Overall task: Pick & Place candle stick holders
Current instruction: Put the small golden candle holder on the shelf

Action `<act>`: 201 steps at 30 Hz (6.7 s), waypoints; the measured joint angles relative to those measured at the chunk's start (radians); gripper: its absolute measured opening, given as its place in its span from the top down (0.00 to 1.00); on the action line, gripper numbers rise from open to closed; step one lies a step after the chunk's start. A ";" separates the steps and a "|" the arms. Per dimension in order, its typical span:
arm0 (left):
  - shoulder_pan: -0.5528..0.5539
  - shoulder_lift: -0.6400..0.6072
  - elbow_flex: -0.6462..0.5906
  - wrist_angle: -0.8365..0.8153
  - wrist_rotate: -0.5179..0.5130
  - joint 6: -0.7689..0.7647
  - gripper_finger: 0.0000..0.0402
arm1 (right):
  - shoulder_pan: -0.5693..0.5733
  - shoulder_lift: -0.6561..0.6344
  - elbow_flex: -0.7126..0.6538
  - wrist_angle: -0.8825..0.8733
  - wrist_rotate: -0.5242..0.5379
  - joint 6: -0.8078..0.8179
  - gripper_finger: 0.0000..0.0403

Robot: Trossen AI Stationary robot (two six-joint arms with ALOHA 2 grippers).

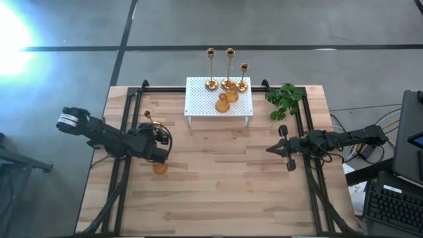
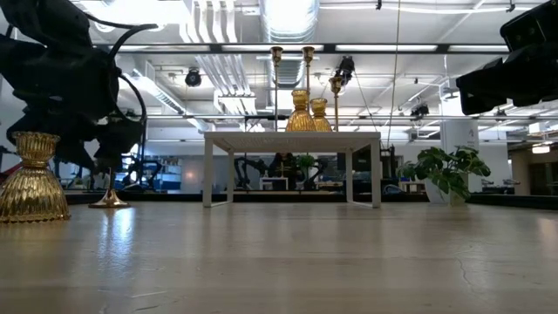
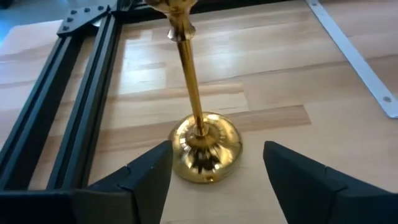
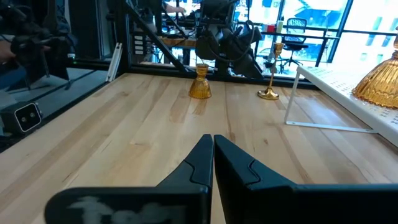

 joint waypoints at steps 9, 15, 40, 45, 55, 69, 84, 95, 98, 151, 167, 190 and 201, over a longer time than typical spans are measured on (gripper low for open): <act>0.003 0.000 -0.006 -0.079 -0.076 -0.089 0.36 | 0.000 0.000 0.000 0.000 0.000 0.000 0.98; 0.014 0.000 -0.009 -0.079 -0.200 -0.088 0.36 | 0.000 0.000 0.000 0.000 0.000 0.000 0.98; 0.136 0.000 -0.062 0.005 -0.329 -0.034 0.67 | 0.000 0.000 0.000 0.000 0.000 0.000 0.98; 0.136 0.001 -0.065 0.012 -0.336 -0.024 0.92 | 0.000 0.000 0.000 0.000 0.000 0.000 0.98; 0.135 0.000 -0.062 0.029 -0.365 0.049 0.92 | 0.000 0.000 0.000 0.000 0.000 0.000 0.98; 0.134 -0.120 0.038 0.038 -0.384 0.297 0.92 | 0.000 0.000 0.000 0.000 0.000 0.000 0.98; 0.138 -0.361 0.084 0.586 -0.323 1.112 0.92 | 0.000 0.000 0.000 0.000 0.000 0.000 0.98; 0.242 -0.422 0.079 0.886 -0.092 1.489 0.92 | 0.000 0.000 0.000 0.000 0.000 0.000 0.98; 0.278 -0.422 0.088 0.910 -0.023 1.525 0.92 | 0.000 0.000 0.000 0.000 0.000 0.000 0.98; 0.837 -0.045 0.466 1.039 0.894 1.856 0.92 | 0.000 0.000 0.000 0.000 0.000 0.000 0.98; 0.914 0.034 0.489 1.102 0.955 1.872 0.92 | 0.000 0.000 0.000 0.000 0.000 0.000 0.98; 0.983 0.135 0.481 1.207 1.129 1.898 0.92 | 0.000 0.000 0.000 0.000 0.000 0.000 0.98; 1.007 0.140 0.479 1.212 1.202 1.943 0.92 | 0.000 0.000 0.000 0.000 0.000 0.000 0.98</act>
